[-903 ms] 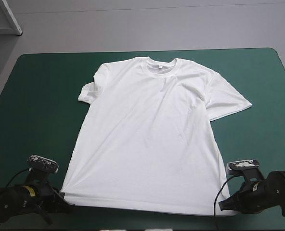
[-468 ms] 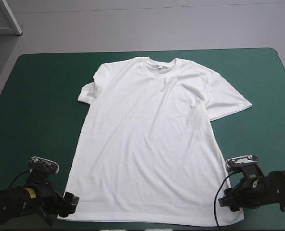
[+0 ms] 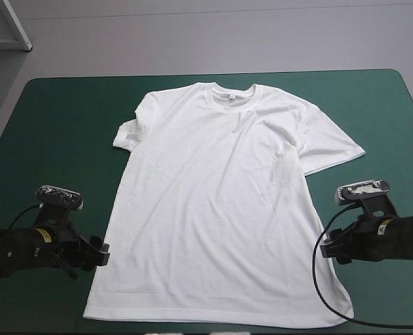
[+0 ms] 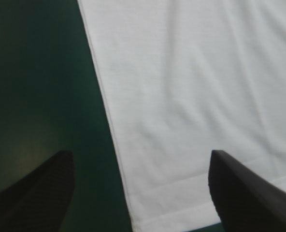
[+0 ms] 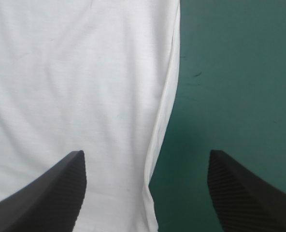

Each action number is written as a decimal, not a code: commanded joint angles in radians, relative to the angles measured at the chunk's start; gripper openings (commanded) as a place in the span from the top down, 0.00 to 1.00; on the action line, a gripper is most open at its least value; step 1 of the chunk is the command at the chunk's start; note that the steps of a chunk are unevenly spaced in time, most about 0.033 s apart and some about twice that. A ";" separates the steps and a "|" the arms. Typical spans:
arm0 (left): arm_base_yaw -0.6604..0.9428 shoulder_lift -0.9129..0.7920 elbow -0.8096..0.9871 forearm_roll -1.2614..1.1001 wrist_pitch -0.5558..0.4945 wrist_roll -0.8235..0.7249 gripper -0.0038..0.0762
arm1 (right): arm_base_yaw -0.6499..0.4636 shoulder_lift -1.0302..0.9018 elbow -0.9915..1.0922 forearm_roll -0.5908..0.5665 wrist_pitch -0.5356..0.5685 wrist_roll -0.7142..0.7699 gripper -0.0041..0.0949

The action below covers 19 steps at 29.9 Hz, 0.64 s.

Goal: Fold the cloth

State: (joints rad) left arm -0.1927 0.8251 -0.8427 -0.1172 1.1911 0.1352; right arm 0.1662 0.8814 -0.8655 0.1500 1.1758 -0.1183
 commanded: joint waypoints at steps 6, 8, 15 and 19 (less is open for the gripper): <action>-0.003 0.042 -0.043 0.043 0.067 -0.039 0.26 | 0.001 0.009 -0.002 0.029 0.004 0.035 0.28; -0.003 0.042 0.003 0.043 0.060 -0.039 0.26 | 0.001 0.009 0.018 0.032 0.004 0.035 0.28; -0.003 0.042 0.198 -0.003 -0.054 -0.043 0.26 | 0.001 0.009 0.050 0.041 0.004 0.035 0.28; -0.003 0.042 0.296 -0.005 -0.130 -0.043 0.28 | 0.001 0.009 0.050 0.051 0.004 0.030 0.28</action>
State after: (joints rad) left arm -0.1927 0.8671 -0.5773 -0.1022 1.1305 0.1004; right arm 0.1662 0.8922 -0.7945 0.1819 1.1989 -0.0823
